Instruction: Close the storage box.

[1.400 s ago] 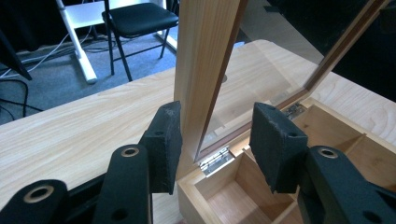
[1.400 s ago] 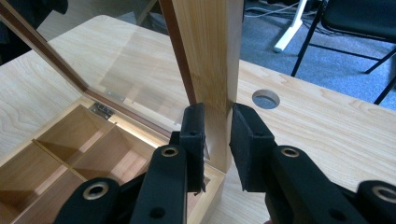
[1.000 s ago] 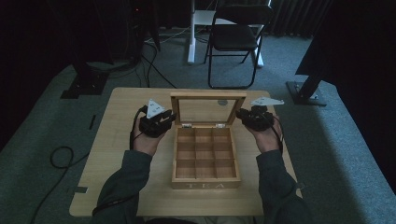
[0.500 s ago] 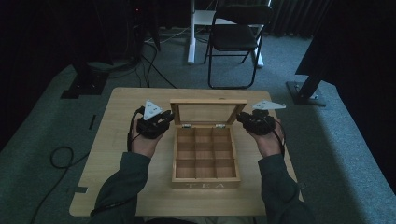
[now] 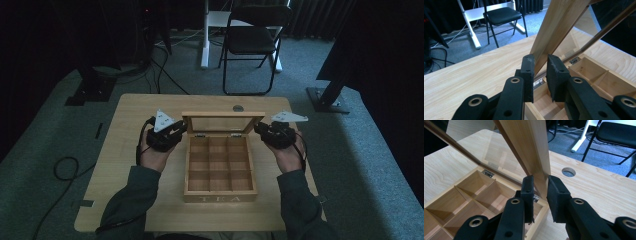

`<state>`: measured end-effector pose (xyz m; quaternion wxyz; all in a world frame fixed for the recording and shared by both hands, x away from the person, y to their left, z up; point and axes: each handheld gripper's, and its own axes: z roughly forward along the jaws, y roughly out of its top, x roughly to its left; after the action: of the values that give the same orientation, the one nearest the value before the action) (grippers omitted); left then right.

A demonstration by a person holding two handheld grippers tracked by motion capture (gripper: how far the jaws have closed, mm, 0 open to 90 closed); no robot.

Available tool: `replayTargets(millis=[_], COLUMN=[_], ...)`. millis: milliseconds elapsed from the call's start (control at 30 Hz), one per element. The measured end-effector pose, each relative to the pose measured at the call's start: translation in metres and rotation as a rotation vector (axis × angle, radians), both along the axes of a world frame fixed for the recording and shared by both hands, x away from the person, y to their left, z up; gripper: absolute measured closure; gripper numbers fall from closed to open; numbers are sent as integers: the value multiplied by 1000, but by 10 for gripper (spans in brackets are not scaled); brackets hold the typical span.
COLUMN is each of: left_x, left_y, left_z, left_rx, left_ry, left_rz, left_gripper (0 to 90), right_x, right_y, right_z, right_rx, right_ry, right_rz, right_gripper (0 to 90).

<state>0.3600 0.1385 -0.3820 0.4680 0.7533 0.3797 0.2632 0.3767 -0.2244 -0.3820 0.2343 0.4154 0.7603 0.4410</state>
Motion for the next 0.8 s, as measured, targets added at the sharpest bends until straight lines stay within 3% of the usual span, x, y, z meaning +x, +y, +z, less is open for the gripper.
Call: replayTargets(millis=[800], left_x=[-17], left_y=[0], left_z=[-2], left_rx=[8], left_ry=[9], left_rz=[-8], left_gripper=[761], right_x=[-22], right_y=[0], right_z=[0], right_rx=[7], right_ry=[-25], right_rz=[2], right_gripper=[731])
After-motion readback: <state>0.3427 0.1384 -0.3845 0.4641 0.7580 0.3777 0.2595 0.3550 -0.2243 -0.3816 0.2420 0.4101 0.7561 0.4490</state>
